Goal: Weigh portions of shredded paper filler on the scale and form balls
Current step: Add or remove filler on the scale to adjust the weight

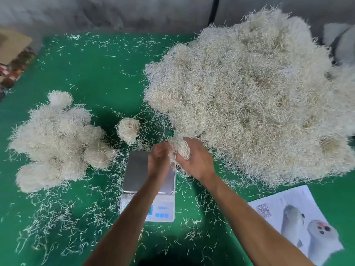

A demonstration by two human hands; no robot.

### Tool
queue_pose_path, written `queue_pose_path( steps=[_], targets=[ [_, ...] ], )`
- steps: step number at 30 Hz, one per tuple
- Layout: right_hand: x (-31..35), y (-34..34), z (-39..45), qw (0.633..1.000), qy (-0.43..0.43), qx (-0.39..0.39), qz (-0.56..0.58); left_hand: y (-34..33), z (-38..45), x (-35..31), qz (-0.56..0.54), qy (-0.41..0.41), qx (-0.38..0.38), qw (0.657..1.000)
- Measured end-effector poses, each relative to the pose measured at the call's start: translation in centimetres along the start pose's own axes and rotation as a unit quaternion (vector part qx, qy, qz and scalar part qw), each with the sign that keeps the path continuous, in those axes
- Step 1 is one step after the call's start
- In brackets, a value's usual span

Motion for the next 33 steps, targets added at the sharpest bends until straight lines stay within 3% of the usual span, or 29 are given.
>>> queue_pose_path(
  steps=[3, 6, 10, 16, 24, 33],
  targets=[
    [4.6, 1.8, 0.1, 0.999, 0.018, -0.023, 0.027, 2.7, -1.0, -2.3, -0.007, -0.054, -0.010, 0.998],
    [8.5, 1.9, -0.2, 0.997, 0.019, -0.039, 0.066, 5.9, -2.5, -4.4, 0.067, -0.100, -0.008, 0.993],
    [11.9, -0.7, -0.1, 0.998, 0.025, -0.008, 0.059, 11.7, -4.5, -3.7, -0.003, -0.143, -0.077, 0.987],
    [13.1, -5.6, -0.4, 0.982, 0.059, 0.109, -0.141, 16.2, -4.3, 1.5, -0.014, -0.058, -0.065, 0.996],
    [10.8, -3.4, -2.3, 0.999, -0.030, 0.014, 0.029, 16.7, -5.1, 4.6, 0.010, -0.039, -0.003, 0.999],
    [10.9, -3.9, -2.9, 0.999, -0.041, 0.000, 0.014, 17.4, -5.8, 4.6, 0.003, -0.051, -0.008, 0.999]
  ],
)
Point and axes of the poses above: each hand's wrist, its own z-axis towards the middle knuckle, its own y-axis out of the back of the hand, x = y × z, the point moved 10 cm from there along z, towards the middle knuckle, and after that the axes turned 13 degrees about x, right-handed, at the moved point
